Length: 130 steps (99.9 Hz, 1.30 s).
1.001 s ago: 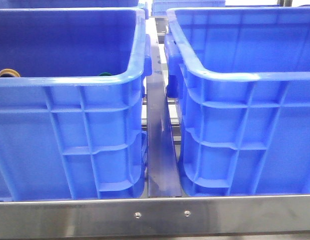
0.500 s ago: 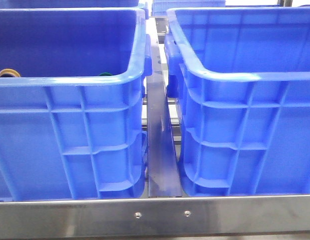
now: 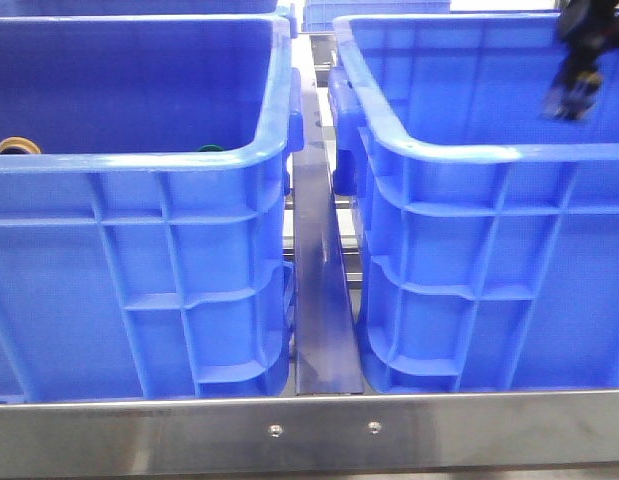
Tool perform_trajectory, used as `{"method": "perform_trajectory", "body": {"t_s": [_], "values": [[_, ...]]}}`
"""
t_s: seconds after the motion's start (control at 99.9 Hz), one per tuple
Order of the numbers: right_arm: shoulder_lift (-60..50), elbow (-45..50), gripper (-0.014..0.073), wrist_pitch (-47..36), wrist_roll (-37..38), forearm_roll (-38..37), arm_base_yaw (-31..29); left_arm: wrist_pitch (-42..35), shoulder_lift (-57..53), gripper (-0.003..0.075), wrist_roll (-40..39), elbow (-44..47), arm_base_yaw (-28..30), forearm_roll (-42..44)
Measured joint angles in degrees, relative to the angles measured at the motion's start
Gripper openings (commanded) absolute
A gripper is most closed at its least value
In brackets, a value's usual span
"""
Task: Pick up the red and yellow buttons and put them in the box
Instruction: 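Lower the red button into the empty bin with the right gripper and release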
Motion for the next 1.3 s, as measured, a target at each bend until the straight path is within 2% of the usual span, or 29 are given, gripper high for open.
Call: {"method": "perform_trajectory", "body": {"t_s": [0.5, 1.031, 1.301], "values": [[17.4, -10.3, 0.0131, 1.4, -0.1, 0.0, 0.1, -0.1, 0.0, -0.0020, 0.0, 0.1, 0.0, 0.0], [18.6, -11.2, 0.0131, 5.2, -2.6, 0.0, 0.0, -0.1, 0.0, -0.0020, 0.0, 0.1, 0.0, 0.0], [18.1, -8.1, 0.0135, 8.0, -2.6, 0.3, 0.0, -0.1, 0.0, -0.0020, 0.0, 0.1, 0.0, 0.0]]}}
